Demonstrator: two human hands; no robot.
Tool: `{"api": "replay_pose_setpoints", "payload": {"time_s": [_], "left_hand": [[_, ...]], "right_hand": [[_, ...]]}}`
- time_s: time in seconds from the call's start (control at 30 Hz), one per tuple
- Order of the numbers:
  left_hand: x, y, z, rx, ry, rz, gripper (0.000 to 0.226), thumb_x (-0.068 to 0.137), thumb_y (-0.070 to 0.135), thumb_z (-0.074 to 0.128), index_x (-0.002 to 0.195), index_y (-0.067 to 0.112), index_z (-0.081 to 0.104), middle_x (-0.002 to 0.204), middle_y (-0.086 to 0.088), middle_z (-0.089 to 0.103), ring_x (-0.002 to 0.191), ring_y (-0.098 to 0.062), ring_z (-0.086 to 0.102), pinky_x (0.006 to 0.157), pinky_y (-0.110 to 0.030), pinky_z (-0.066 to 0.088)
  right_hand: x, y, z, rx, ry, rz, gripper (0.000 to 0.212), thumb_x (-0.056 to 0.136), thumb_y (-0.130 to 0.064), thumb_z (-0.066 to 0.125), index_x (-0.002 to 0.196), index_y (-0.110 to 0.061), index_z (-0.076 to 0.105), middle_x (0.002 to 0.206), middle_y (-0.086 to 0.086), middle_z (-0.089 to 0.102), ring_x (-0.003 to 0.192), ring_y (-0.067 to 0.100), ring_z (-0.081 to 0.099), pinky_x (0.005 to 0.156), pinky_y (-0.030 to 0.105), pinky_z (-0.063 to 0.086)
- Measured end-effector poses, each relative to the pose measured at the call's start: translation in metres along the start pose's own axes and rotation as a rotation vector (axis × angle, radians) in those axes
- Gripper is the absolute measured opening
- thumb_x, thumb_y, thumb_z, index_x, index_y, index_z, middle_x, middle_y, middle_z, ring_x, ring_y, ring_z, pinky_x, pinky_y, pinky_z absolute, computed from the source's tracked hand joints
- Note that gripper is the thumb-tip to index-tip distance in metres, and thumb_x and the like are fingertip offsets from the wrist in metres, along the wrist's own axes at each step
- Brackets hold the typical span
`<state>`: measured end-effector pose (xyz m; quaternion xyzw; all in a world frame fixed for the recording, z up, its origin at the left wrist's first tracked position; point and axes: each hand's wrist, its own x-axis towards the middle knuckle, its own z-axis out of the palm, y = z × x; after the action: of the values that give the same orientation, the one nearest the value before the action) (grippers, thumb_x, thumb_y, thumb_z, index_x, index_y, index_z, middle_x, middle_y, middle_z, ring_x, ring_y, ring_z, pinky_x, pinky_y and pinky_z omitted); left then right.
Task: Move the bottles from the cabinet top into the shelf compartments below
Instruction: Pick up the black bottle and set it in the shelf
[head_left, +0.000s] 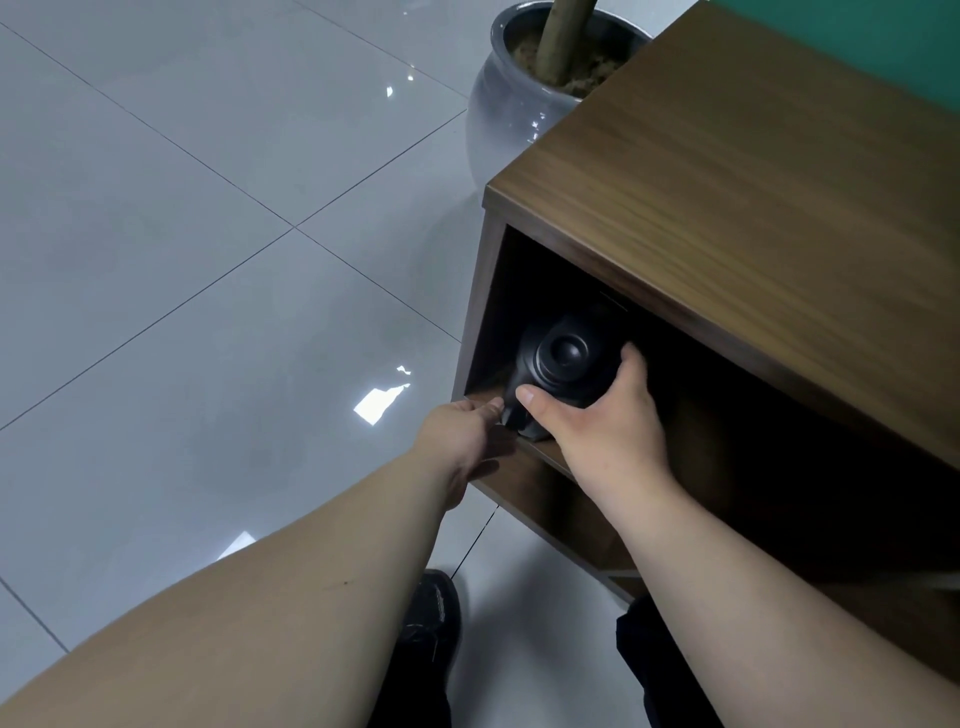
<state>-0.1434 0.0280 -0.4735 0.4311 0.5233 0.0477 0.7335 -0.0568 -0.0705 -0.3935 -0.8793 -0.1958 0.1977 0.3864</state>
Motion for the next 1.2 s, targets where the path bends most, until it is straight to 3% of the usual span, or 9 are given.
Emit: {"api": "replay_pose_setpoints", "payload": {"time_s": [0.37, 0.63, 0.8, 0.93, 1.1, 1.2], "left_hand": [[-0.006, 0.002, 0.002, 0.006, -0.005, 0.01, 0.026, 0.103, 0.033, 0.057, 0.115, 0.013, 0.069, 0.113, -0.007, 0.078, 0.102, -0.025, 0.074, 0.075, -0.034, 0.057], [-0.007, 0.002, 0.002, 0.027, 0.011, 0.014, 0.028, 0.103, 0.033, 0.058, 0.114, 0.009, 0.068, 0.111, -0.009, 0.078, 0.102, -0.027, 0.075, 0.075, -0.034, 0.057], [-0.007, 0.002, 0.002, 0.047, 0.008, 0.023, 0.028, 0.103, 0.034, 0.058, 0.113, 0.01, 0.067, 0.11, -0.008, 0.078, 0.1, -0.026, 0.075, 0.079, -0.037, 0.057], [-0.008, 0.002, 0.0, 0.082, 0.037, 0.017, 0.028, 0.103, 0.033, 0.056, 0.116, 0.01, 0.067, 0.111, -0.01, 0.077, 0.102, -0.027, 0.073, 0.077, -0.037, 0.056], [-0.018, 0.009, -0.014, 0.105, 0.059, 0.019, 0.024, 0.102, 0.029, 0.054, 0.11, 0.01, 0.067, 0.107, -0.013, 0.077, 0.095, -0.029, 0.073, 0.082, -0.038, 0.051], [-0.04, 0.019, -0.021, 0.161, 0.051, 0.083, 0.024, 0.102, 0.027, 0.056, 0.111, 0.007, 0.066, 0.093, -0.01, 0.072, 0.082, -0.028, 0.065, 0.067, -0.033, 0.045]], "right_hand": [[-0.002, 0.008, 0.001, 0.009, -0.004, 0.011, 0.112, 0.069, -0.046, 0.086, 0.156, -0.019, 0.021, 0.156, 0.011, 0.042, 0.135, 0.028, 0.051, 0.109, 0.04, 0.045], [0.0, 0.008, 0.0, 0.005, -0.002, 0.003, 0.105, 0.072, -0.044, 0.085, 0.155, -0.017, 0.026, 0.153, 0.01, 0.045, 0.132, 0.027, 0.053, 0.106, 0.036, 0.045], [-0.001, 0.008, 0.0, 0.005, -0.015, 0.014, 0.106, 0.072, -0.043, 0.085, 0.156, -0.018, 0.024, 0.155, 0.01, 0.043, 0.134, 0.028, 0.051, 0.106, 0.035, 0.044], [-0.001, 0.008, -0.002, -0.021, -0.028, 0.037, 0.113, 0.07, -0.044, 0.085, 0.158, -0.021, 0.017, 0.157, 0.01, 0.041, 0.137, 0.03, 0.047, 0.109, 0.042, 0.043], [-0.009, 0.011, -0.01, -0.284, -0.188, 0.133, 0.121, 0.074, -0.05, 0.078, 0.16, -0.021, -0.003, 0.159, 0.015, 0.033, 0.141, 0.037, 0.04, 0.111, 0.045, 0.04], [-0.028, 0.012, -0.029, -0.368, -0.371, 0.149, 0.111, 0.083, -0.049, 0.071, 0.16, -0.014, -0.001, 0.166, 0.014, 0.017, 0.151, 0.03, 0.024, 0.119, 0.037, 0.027]]}}
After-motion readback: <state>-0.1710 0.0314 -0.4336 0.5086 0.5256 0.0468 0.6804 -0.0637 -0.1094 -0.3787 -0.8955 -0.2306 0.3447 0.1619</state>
